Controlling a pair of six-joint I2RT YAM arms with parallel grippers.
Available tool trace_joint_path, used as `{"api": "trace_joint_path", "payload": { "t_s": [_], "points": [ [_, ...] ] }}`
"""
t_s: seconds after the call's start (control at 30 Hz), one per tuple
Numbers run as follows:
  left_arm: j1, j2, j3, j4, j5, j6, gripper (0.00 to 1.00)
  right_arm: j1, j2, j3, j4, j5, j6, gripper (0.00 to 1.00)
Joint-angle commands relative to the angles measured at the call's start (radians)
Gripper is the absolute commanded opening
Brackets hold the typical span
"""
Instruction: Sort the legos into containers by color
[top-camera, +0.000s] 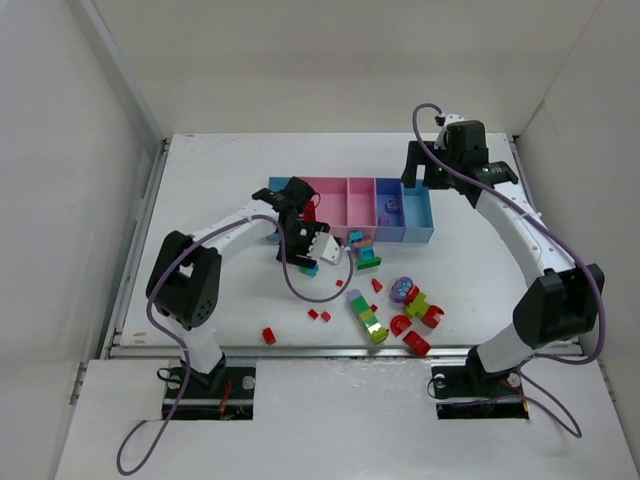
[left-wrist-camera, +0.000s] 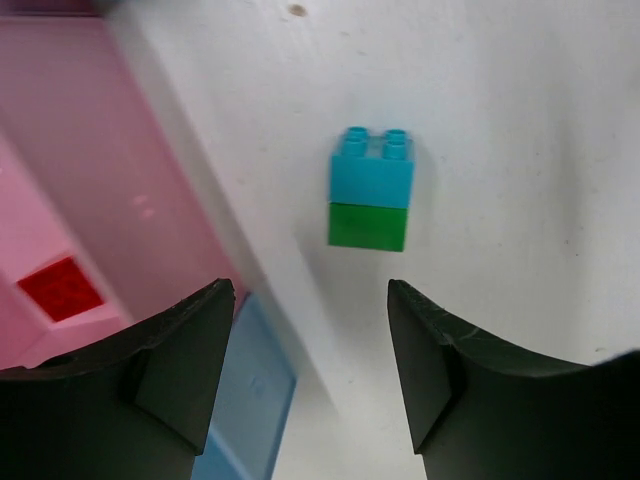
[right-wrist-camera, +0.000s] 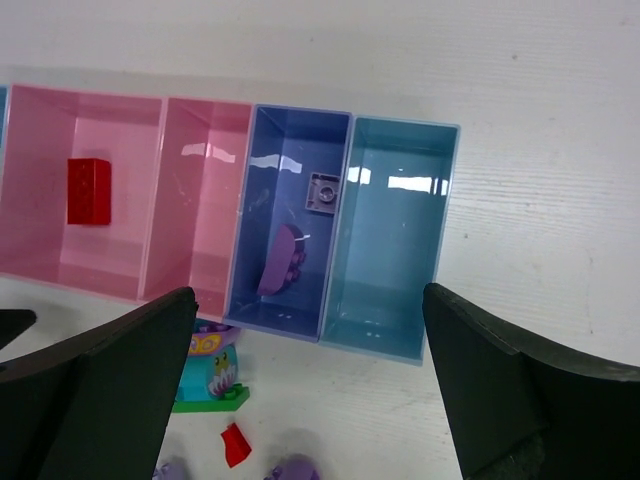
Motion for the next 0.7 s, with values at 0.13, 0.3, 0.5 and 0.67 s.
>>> {"api": "trace_joint_path", "payload": {
  "t_s": [0.13,0.3,0.5,0.67],
  "points": [
    [-0.014,0.017,-0.116,0.047,-0.035,0.173,0.61,0.015,-0.012,0.005,0.054,0.024,-0.029,1.00],
    [-0.025,0.068,-0.105,0.121,-0.026,0.107,0.61,0.015,-0.021,-0.004,0.054,0.024,-0.029,1.00],
    [-0.053,0.128,-0.077,0.115,-0.035,0.039,0.57,0.015,-0.030,-0.014,0.054,0.024,-0.029,1.00],
    [-0.053,0.103,-0.122,0.124,-0.024,0.040,0.27,0.015,-0.030,-0.014,0.054,0.024,-0.029,1.00]
  ]
}}
